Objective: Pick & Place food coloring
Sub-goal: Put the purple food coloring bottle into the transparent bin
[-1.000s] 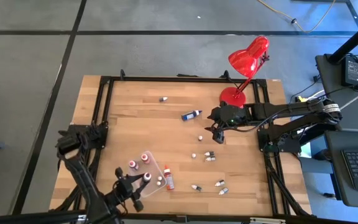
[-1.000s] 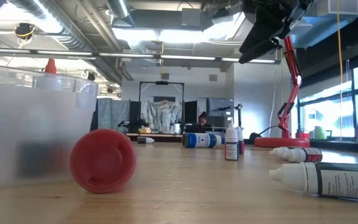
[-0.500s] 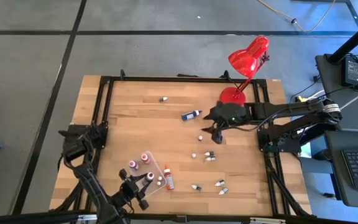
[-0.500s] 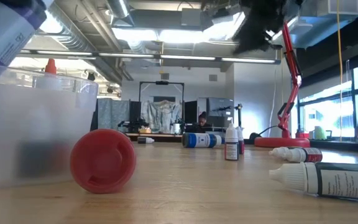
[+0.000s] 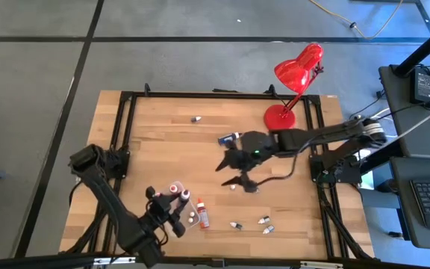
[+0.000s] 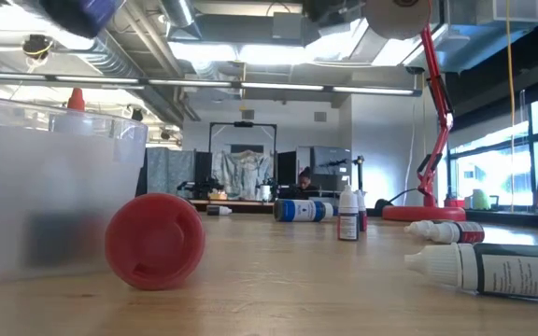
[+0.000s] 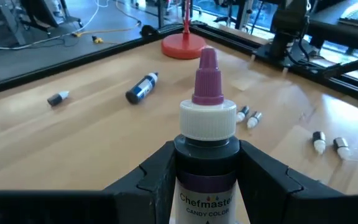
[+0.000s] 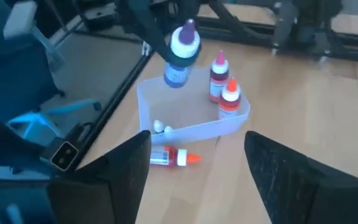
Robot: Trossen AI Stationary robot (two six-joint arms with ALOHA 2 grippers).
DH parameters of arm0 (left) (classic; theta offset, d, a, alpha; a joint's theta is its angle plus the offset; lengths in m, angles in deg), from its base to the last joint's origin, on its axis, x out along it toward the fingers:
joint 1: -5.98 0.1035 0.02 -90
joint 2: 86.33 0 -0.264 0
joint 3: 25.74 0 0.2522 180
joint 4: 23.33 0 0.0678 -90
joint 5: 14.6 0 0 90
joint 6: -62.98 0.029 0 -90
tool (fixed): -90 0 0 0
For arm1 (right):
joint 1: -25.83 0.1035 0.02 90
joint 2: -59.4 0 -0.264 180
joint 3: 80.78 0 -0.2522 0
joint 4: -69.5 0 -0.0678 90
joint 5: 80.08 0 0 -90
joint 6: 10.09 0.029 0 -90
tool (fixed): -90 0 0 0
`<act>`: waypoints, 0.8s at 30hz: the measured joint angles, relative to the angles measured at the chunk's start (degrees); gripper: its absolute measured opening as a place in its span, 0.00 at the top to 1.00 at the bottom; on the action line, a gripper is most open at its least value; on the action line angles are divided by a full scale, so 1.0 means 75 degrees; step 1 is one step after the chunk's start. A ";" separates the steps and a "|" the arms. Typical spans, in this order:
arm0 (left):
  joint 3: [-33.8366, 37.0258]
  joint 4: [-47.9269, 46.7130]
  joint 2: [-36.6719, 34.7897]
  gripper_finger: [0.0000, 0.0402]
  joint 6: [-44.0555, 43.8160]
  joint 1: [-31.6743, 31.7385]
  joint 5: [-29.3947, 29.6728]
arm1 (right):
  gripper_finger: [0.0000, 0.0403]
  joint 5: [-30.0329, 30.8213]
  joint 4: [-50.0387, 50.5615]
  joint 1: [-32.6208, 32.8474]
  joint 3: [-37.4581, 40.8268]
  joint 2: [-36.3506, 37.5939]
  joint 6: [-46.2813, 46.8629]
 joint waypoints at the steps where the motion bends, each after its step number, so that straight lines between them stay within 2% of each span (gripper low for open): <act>1: 0.0000 0.0099 -0.0084 0.65 0.0223 0.0029 -0.0081 | 0.35 0.0012 0.0268 -0.0002 -0.0360 -0.0240 -0.0133; 5: 0.0000 0.0463 -0.0330 0.64 0.0892 0.0139 -0.0400 | 0.35 0.0163 0.1126 -0.0050 -0.1673 -0.1117 -0.0327; 11: 0.0000 0.0664 -0.0517 0.64 0.1517 0.0299 -0.0403 | 0.35 0.0098 0.1179 0.0044 -0.2887 -0.1889 -0.0327; 16: 0.0000 0.0668 -0.0587 0.64 0.1995 0.0452 -0.0232 | 0.35 -0.0767 0.1143 0.0136 -0.3282 -0.2390 -0.0437; 24: 0.0000 0.0674 -0.0597 0.64 0.2180 0.0531 -0.0133 | 0.35 -0.0647 0.0590 0.0236 -0.3336 -0.2699 -0.0356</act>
